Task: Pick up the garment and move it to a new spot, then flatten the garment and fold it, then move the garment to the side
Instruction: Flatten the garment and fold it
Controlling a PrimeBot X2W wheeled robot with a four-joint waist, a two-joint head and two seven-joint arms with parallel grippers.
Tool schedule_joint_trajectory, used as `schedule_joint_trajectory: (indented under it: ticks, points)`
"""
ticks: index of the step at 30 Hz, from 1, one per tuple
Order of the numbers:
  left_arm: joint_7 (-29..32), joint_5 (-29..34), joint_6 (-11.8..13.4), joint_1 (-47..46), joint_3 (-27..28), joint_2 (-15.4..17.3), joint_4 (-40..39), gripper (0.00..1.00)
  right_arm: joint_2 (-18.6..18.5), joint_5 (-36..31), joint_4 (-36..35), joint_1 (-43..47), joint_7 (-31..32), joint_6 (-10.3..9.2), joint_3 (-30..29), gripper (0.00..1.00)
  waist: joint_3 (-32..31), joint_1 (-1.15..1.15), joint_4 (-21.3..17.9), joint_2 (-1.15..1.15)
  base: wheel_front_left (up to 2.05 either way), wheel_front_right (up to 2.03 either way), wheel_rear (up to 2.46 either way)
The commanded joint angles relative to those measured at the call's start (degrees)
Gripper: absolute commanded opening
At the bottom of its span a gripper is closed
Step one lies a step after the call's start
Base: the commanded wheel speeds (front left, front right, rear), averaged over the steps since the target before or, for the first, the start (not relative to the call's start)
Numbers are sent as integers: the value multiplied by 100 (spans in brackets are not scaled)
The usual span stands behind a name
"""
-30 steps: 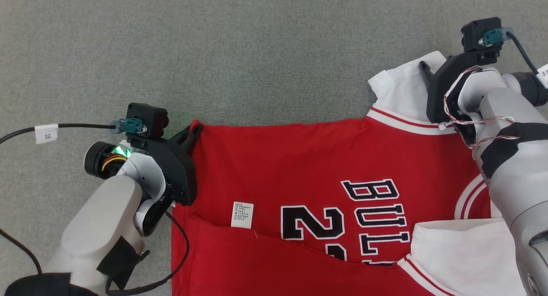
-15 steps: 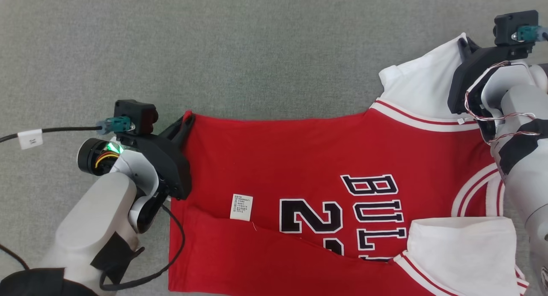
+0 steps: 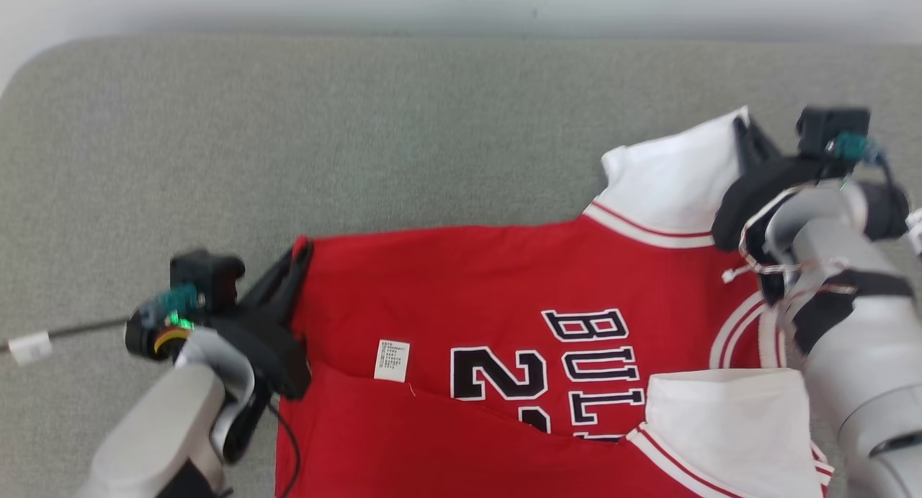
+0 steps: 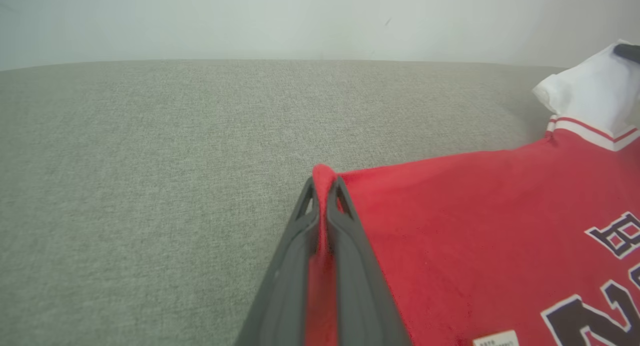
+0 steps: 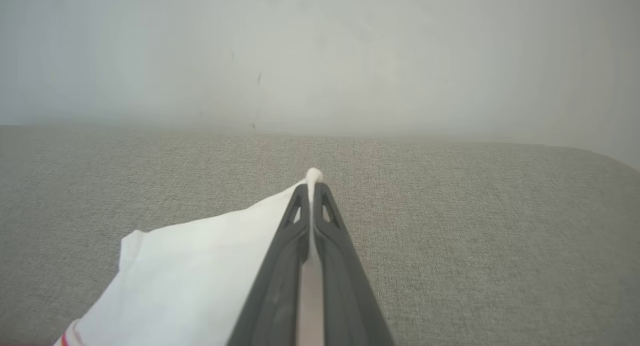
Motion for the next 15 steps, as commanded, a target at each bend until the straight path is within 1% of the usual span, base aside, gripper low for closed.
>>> schedule_joint_trajectory:
  ticks: [1,4,9,12,15]
  points:
    - [-157,6,15,209,-42,37,25,0,97,132,-63,218,-85,-18,16,0,-372,1,-185,0,0,0,0]
    - [-360,29,15,476,-63,46,73,0,103,332,-256,524,-199,-18,51,0,-607,1,-268,0,0,0,0]
    - [-506,70,24,969,33,54,192,0,157,729,-787,1207,-292,-18,240,0,-965,1,-437,0,0,0,0]
    - [-532,75,72,1279,192,51,214,0,96,978,-1183,1667,-307,-18,342,0,-1130,1,-547,0,0,0,0]
    - [-540,191,156,1590,482,56,48,0,61,1222,-1580,2208,-324,-18,407,0,-1270,1,-633,0,0,0,0]
